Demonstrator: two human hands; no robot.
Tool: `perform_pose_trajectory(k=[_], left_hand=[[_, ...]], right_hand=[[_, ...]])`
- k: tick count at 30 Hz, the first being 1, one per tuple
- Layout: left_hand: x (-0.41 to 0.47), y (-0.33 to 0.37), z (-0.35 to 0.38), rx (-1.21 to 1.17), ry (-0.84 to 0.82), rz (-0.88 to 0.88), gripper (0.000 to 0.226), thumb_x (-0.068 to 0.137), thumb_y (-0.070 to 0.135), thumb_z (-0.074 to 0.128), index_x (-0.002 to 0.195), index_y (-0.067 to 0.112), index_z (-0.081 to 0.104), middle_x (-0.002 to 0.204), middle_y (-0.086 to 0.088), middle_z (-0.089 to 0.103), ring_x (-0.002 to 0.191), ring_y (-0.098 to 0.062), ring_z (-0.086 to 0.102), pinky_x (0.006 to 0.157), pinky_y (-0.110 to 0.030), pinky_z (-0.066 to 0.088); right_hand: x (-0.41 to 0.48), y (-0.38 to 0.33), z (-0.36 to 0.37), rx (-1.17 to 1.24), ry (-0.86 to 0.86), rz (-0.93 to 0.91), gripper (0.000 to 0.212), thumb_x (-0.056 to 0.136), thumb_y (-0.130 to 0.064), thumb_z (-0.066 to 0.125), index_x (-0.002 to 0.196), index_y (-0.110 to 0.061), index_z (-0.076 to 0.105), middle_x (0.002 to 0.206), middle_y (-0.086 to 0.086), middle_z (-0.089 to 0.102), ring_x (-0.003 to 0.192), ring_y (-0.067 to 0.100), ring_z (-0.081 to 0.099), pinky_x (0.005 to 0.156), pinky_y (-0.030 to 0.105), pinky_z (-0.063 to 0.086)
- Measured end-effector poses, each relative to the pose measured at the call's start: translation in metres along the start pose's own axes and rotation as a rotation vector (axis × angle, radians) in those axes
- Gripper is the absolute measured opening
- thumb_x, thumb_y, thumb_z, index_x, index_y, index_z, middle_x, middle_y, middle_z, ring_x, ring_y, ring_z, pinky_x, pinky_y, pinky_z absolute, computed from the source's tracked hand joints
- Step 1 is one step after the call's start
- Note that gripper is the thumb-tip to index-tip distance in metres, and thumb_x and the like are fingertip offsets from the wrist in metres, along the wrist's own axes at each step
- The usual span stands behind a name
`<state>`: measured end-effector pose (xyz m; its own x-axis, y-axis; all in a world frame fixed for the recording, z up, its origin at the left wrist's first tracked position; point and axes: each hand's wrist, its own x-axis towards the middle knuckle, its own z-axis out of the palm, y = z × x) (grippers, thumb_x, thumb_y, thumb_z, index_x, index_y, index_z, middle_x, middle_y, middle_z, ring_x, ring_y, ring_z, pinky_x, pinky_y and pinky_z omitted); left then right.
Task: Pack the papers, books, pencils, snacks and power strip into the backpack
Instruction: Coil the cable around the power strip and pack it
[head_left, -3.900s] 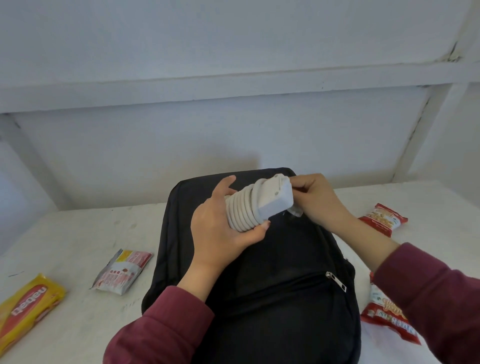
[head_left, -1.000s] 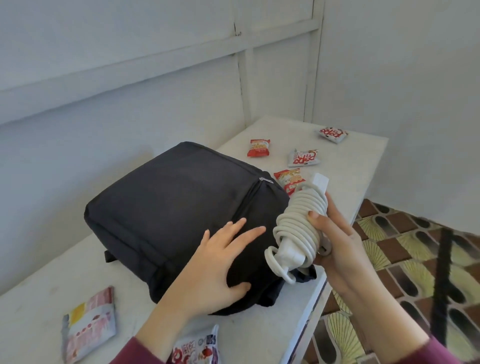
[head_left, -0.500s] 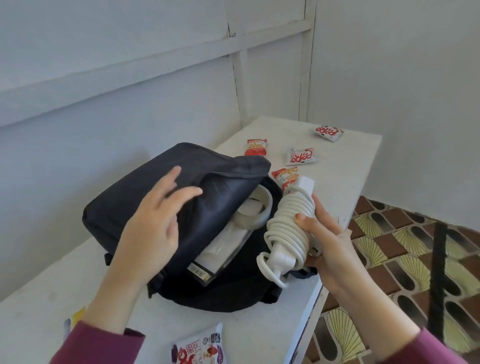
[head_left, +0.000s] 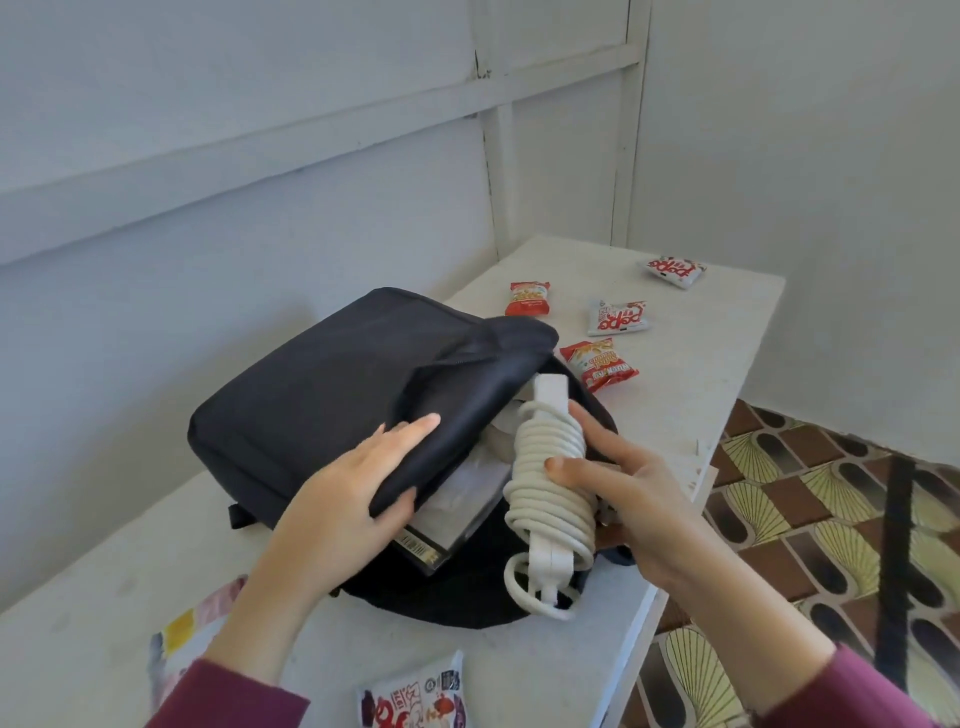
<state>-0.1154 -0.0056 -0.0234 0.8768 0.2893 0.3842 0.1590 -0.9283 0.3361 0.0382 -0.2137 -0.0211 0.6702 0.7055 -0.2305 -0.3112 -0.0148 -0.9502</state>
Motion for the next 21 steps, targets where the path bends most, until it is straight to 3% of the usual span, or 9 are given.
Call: perform_pose_trajectory(k=[2, 4, 7, 10, 16, 19, 21], left_hand=[[0.004, 0.001, -0.01, -0.082, 0.022, -0.005, 0.074, 0.085, 0.017, 0.062, 0.135, 0.057, 0.027, 0.121, 0.017, 0.059, 0.108, -0.001, 0.056, 0.086, -0.007, 0.04], [0.01, 0.003, -0.02, -0.119, 0.037, -0.011, 0.073, 0.086, 0.015, 0.061, 0.135, 0.058, 0.028, 0.11, 0.016, 0.063, 0.093, -0.002, 0.06, 0.078, -0.012, 0.045], [0.012, 0.006, -0.026, -0.033, 0.046, 0.065, 0.071, 0.085, 0.01, 0.062, 0.136, 0.051, 0.033, 0.118, 0.023, 0.057, 0.105, 0.005, 0.054, 0.083, -0.003, 0.039], [0.012, 0.005, -0.025, 0.107, 0.073, 0.097, 0.06, 0.087, 0.013, 0.06, 0.136, 0.042, 0.041, 0.133, 0.005, 0.054, 0.121, -0.013, 0.052, 0.089, -0.018, 0.042], [0.01, 0.009, -0.027, 0.182, 0.092, 0.103, 0.055, 0.083, 0.017, 0.051, 0.135, 0.034, 0.046, 0.13, -0.002, 0.057, 0.118, -0.021, 0.056, 0.081, -0.027, 0.051], [0.008, 0.012, -0.026, 0.197, 0.108, 0.117, 0.05, 0.085, 0.021, 0.043, 0.133, 0.033, 0.048, 0.129, -0.002, 0.058, 0.117, -0.02, 0.056, 0.081, -0.026, 0.05], [0.007, 0.013, -0.025, 0.18, 0.119, 0.113, 0.05, 0.084, 0.02, 0.045, 0.131, 0.033, 0.051, 0.129, -0.002, 0.058, 0.115, -0.018, 0.056, 0.081, -0.023, 0.049]], right_hand=[[0.002, -0.004, 0.004, -0.08, -0.092, 0.038, 0.06, 0.075, -0.016, 0.074, 0.123, -0.046, 0.055, 0.096, 0.001, 0.071, 0.074, 0.012, 0.069, 0.055, 0.025, 0.052], [0.006, -0.004, 0.011, -0.154, -0.154, 0.085, 0.056, 0.072, -0.018, 0.076, 0.114, -0.05, 0.058, 0.096, 0.001, 0.07, 0.076, 0.011, 0.068, 0.056, 0.027, 0.053], [0.017, -0.001, 0.024, -0.269, -0.208, 0.138, 0.059, 0.066, -0.023, 0.081, 0.114, -0.049, 0.06, 0.105, -0.001, 0.067, 0.091, 0.016, 0.066, 0.06, 0.032, 0.056], [0.028, -0.002, 0.037, -0.352, -0.221, 0.176, 0.062, 0.067, -0.026, 0.08, 0.121, -0.044, 0.057, 0.105, -0.005, 0.064, 0.093, 0.014, 0.063, 0.065, 0.035, 0.058], [0.05, -0.003, 0.058, -0.549, -0.072, 0.118, 0.071, 0.068, -0.038, 0.075, 0.133, -0.043, 0.046, 0.1, -0.005, 0.059, 0.084, 0.016, 0.062, 0.055, 0.034, 0.059], [0.055, 0.0, 0.066, -0.641, -0.002, 0.022, 0.071, 0.068, -0.043, 0.073, 0.134, -0.036, 0.047, 0.098, -0.002, 0.061, 0.086, 0.018, 0.063, 0.063, 0.038, 0.059], [0.055, 0.003, 0.071, -0.707, 0.047, -0.092, 0.059, 0.066, -0.047, 0.072, 0.121, -0.033, 0.057, 0.092, -0.004, 0.062, 0.094, 0.018, 0.06, 0.068, 0.036, 0.057]])
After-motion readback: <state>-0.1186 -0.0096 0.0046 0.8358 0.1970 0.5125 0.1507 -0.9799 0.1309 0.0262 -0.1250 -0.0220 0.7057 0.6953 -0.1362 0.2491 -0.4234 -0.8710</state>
